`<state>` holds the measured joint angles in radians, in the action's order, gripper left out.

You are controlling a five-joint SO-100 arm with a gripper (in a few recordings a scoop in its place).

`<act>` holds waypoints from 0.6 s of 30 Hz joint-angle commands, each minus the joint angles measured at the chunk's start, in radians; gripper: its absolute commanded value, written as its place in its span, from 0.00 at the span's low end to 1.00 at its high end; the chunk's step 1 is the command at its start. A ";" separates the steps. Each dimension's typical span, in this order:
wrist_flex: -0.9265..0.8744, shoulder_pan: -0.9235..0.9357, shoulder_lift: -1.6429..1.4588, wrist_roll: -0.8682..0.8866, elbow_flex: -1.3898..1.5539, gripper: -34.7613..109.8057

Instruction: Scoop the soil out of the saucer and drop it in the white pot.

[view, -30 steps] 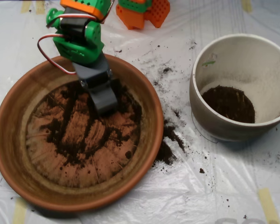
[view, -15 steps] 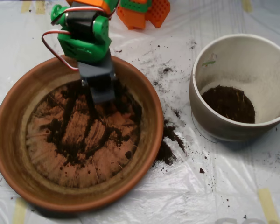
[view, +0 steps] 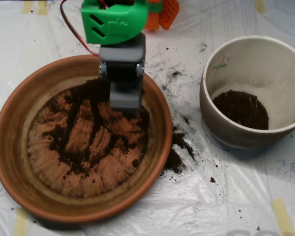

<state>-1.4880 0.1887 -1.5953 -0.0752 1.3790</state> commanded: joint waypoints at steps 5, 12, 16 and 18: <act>-0.196 -0.160 0.006 0.054 -0.407 0.24; -0.295 -0.319 0.186 0.066 -0.713 0.24; -0.316 -0.448 0.296 0.071 -0.859 0.24; -0.316 -0.518 0.325 0.071 -0.888 0.24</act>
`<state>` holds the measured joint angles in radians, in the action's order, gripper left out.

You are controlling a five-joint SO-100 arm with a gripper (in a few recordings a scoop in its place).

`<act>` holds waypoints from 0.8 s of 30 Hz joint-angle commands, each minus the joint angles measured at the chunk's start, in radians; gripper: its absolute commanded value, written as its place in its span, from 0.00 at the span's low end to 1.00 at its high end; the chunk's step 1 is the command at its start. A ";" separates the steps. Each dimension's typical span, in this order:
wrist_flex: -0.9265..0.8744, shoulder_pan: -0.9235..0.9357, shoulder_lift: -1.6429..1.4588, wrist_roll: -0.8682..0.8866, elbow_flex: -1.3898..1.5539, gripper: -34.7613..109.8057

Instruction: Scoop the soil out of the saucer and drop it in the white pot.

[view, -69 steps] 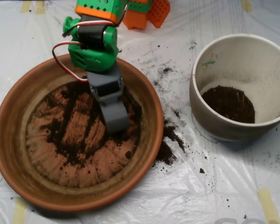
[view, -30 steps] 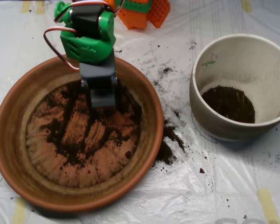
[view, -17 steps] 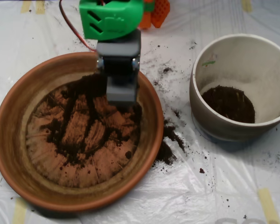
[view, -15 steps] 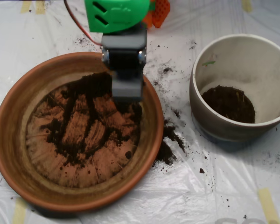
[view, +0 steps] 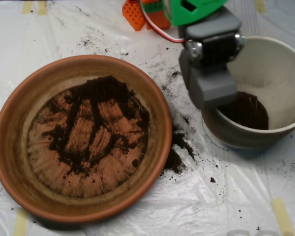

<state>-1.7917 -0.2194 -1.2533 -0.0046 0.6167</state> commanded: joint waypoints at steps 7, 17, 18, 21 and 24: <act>-0.012 -0.258 -0.012 0.017 -0.069 0.40; -0.011 -0.253 -0.147 -0.008 0.086 0.52; -0.011 -0.249 -0.166 -0.006 0.094 0.52; -0.011 -0.238 -0.225 -0.009 0.118 0.51; -0.011 -0.219 -0.279 -0.003 0.137 0.51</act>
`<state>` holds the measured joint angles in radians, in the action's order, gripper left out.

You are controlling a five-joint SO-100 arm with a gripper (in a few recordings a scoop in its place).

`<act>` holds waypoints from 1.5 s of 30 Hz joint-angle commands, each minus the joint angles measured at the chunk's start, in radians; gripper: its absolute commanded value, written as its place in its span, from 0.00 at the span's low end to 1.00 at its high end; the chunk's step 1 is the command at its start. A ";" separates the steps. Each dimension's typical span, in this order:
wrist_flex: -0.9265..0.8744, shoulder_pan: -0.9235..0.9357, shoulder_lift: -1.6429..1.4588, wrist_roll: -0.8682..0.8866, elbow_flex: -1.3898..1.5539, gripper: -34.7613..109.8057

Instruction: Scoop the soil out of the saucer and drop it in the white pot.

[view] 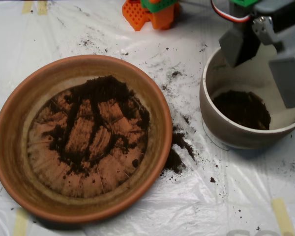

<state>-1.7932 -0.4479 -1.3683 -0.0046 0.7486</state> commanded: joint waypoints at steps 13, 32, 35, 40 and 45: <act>0.158 0.551 -0.307 0.008 0.345 0.54; 0.673 0.983 -0.322 -0.032 1.112 0.54; 0.681 1.012 -0.272 -0.025 1.083 0.55; 0.594 1.043 -0.091 -0.038 0.933 0.61; 0.522 1.074 0.069 -0.061 0.792 0.65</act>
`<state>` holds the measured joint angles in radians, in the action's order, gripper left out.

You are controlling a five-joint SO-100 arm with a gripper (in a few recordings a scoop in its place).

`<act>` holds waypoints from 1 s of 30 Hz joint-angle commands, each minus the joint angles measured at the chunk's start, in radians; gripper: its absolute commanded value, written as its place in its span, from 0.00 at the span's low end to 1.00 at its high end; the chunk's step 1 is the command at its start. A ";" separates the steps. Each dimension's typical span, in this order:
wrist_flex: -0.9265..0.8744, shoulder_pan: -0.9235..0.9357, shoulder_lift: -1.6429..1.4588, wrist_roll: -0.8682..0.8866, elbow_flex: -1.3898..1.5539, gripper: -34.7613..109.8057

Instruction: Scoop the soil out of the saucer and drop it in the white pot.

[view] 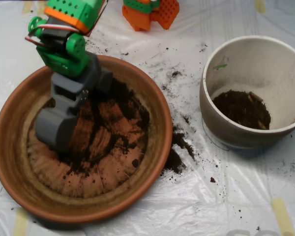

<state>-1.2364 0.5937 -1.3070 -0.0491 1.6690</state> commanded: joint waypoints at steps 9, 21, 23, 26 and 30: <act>-0.069 0.081 0.161 -0.040 -0.281 0.59; 0.018 0.069 0.077 -0.071 -0.112 0.35; 0.055 0.058 0.026 -0.074 -0.041 0.34; 0.106 0.041 -0.051 -0.072 0.060 0.34; 0.130 0.015 -0.132 -0.066 0.153 0.33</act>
<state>-1.1029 0.6243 -1.3606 -0.1012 1.7319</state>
